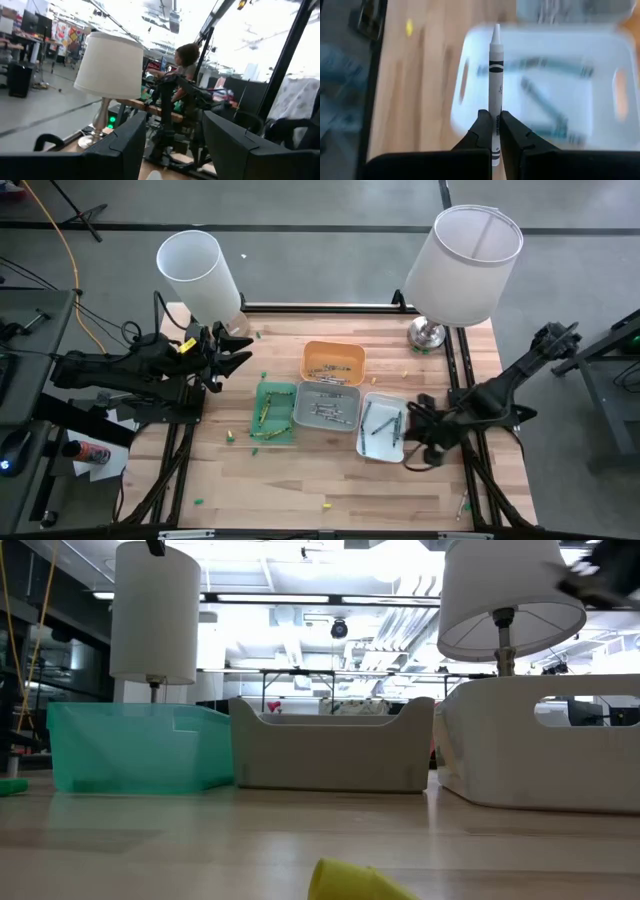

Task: Sort crayons
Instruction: Put the white crayon into the gray bin

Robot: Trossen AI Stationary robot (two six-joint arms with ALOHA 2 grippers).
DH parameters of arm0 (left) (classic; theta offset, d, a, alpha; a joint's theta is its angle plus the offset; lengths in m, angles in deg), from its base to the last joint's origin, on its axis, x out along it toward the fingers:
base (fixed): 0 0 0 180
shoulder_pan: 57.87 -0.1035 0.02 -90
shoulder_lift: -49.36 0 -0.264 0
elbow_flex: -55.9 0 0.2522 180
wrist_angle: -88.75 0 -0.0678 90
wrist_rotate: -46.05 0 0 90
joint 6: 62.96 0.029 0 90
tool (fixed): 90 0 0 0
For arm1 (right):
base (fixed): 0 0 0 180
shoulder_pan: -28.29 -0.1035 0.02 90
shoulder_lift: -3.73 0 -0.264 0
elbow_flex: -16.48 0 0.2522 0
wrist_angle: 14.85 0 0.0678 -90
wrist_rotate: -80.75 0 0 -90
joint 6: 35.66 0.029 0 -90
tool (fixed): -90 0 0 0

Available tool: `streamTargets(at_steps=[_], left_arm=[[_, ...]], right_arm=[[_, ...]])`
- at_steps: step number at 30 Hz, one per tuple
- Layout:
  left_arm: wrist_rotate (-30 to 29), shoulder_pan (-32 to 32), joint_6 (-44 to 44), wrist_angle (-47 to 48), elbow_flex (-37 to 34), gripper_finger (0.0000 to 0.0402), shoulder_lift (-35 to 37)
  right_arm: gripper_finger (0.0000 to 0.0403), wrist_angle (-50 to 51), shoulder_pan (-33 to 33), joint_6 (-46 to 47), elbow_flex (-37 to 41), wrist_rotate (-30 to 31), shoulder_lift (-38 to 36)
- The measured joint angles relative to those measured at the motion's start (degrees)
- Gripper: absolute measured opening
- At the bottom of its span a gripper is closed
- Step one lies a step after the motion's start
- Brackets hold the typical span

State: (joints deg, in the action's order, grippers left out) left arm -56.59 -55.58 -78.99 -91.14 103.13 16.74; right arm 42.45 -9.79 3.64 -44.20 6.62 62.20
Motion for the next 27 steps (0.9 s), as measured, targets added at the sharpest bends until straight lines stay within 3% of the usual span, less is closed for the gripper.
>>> streamTargets(at_steps=[3, 8, 13, 16, 19, 27], left_arm=[[-0.2, 0.0, 2.8, 0.5, 0.0, 0.0184, -0.5], [-1.0, 0.0, 4.2, 0.5, 0.0, 0.0184, -2.1], [-1.5, 0.0, 4.1, 0.2, 0.0, 0.0184, -4.0], [-1.4, 0.0, 2.2, 0.0, 0.0, 0.0184, -5.3], [-0.9, 0.0, 0.5, 0.0, 0.0, 0.0184, -7.0], [1.8, 0.0, 0.2, -1.5, -0.1, 0.0184, -9.2]], right_arm=[[0.0001, -8.7, 5.1, -6.8, 0.0, 2.2, 4.1], [0.0001, -34.3, 14.1, -20.4, 0.0, 3.6, 12.5], [0.0001, -65.2, 22.1, -31.4, 0.0, 1.3, 19.2], [0.0001, -77.6, 25.9, -33.2, 0.0, -1.0, 21.7], [0.0001, -82.1, 28.4, -33.3, 0.0, -2.9, 22.7], [0.0000, -81.2, 29.5, -31.9, 0.0, -4.7, 22.4]])
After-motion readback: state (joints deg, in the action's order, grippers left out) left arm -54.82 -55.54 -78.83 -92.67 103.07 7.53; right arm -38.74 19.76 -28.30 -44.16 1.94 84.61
